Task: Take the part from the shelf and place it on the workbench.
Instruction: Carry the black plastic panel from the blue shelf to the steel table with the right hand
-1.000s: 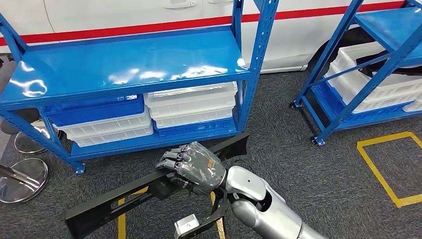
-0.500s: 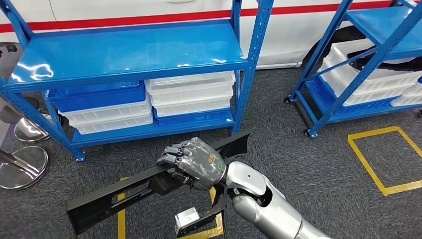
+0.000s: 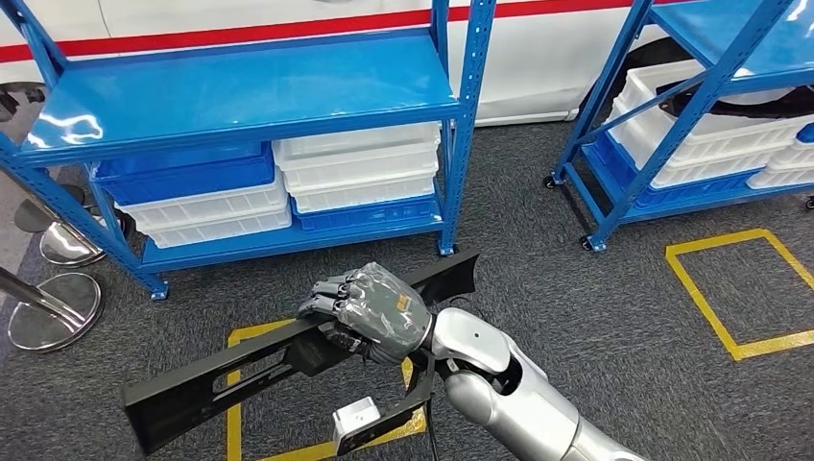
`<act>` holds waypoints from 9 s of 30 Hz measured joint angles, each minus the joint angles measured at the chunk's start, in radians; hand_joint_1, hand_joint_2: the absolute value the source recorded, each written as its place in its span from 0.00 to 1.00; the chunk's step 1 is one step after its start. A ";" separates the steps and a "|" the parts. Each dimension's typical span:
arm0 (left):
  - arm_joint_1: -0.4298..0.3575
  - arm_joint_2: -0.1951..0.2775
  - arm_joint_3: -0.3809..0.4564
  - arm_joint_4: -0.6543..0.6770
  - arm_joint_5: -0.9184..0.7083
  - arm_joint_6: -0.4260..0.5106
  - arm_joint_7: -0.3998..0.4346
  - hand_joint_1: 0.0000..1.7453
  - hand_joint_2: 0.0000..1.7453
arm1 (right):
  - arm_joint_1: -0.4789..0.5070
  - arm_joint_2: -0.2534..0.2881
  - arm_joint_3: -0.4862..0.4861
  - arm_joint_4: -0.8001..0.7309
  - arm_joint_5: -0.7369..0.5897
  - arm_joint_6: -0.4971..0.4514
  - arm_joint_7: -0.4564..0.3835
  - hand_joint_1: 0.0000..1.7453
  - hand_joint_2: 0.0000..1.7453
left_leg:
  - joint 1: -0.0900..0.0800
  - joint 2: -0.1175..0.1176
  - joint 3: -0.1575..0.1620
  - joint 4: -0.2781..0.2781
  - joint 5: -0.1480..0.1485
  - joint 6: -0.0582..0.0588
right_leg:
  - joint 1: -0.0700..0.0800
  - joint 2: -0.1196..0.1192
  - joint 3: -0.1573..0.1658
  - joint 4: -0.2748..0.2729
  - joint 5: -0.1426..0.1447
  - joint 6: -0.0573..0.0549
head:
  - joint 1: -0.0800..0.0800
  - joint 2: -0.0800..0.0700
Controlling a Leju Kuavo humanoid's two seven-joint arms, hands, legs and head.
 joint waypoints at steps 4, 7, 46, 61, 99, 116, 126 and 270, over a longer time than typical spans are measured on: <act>0.015 0.000 -0.012 -0.033 0.061 0.003 0.032 0.00 0.00 | -0.029 0.041 0.036 0.016 0.008 0.029 0.022 1.00 1.00 | -0.005 0.000 0.056 -0.113 -0.012 0.016 | 0.003 -0.004 -0.014 0.009 0.013 0.020 | 0.000 0.000; 0.038 -0.002 -0.031 -0.058 0.134 0.038 0.070 0.00 0.00 | -0.056 0.078 0.066 0.039 0.014 0.034 0.037 1.00 1.00 | 0.002 -0.007 0.050 -0.124 0.006 0.034 | 0.001 0.000 -0.037 0.060 -0.030 0.034 | 0.000 0.000; 0.176 -0.013 -0.305 -0.245 0.129 0.109 0.151 0.00 0.00 | -0.130 0.151 0.169 0.159 0.015 0.004 0.068 1.00 1.00 | 0.002 -0.100 -0.018 -0.100 0.052 0.030 | -0.016 0.061 -0.001 0.095 -0.056 0.023 | 0.001 0.000; 0.048 -0.011 -0.128 -0.118 -0.131 0.009 -0.003 0.00 0.00 | -0.066 0.013 0.019 0.065 -0.040 0.010 -0.032 1.00 1.00 | 0.011 0.023 -0.051 0.001 0.002 -0.023 | -0.007 -0.066 0.041 -0.009 -0.029 0.005 | 0.000 0.000; 0.050 -0.010 -0.083 -0.108 -0.127 0.001 -0.003 0.00 0.00 | -0.050 -0.038 -0.034 0.022 -0.045 0.004 -0.023 1.00 1.00 | -0.010 0.014 -0.009 -0.106 0.041 0.047 | -0.003 -0.067 0.022 0.056 -0.081 0.034 | 0.000 0.000; 0.054 -0.011 -0.087 -0.109 -0.109 0.003 0.000 0.00 0.00 | -0.023 -0.060 -0.051 0.015 -0.043 -0.001 -0.023 1.00 1.00 | -0.002 -0.035 -0.109 0.068 -0.036 -0.002 | -0.017 0.019 0.012 0.026 -0.033 0.010 | 0.000 0.000; 0.057 -0.010 -0.091 -0.113 -0.112 0.005 0.006 0.00 0.00 | -0.023 -0.060 -0.053 0.014 -0.043 0.001 -0.023 1.00 1.00 | -0.030 0.062 -0.023 -0.083 0.021 0.041 | 0.002 -0.111 0.026 0.023 -0.048 0.018 | 0.000 0.000; -0.253 0.117 0.011 0.456 -0.423 0.181 -0.253 0.00 0.00 | -0.209 0.025 -0.010 0.095 -0.054 0.097 0.021 1.00 1.00 | -0.007 -0.036 -0.029 -0.098 0.039 0.034 | -0.008 0.017 -0.019 0.006 -0.003 0.037 | -0.004 0.000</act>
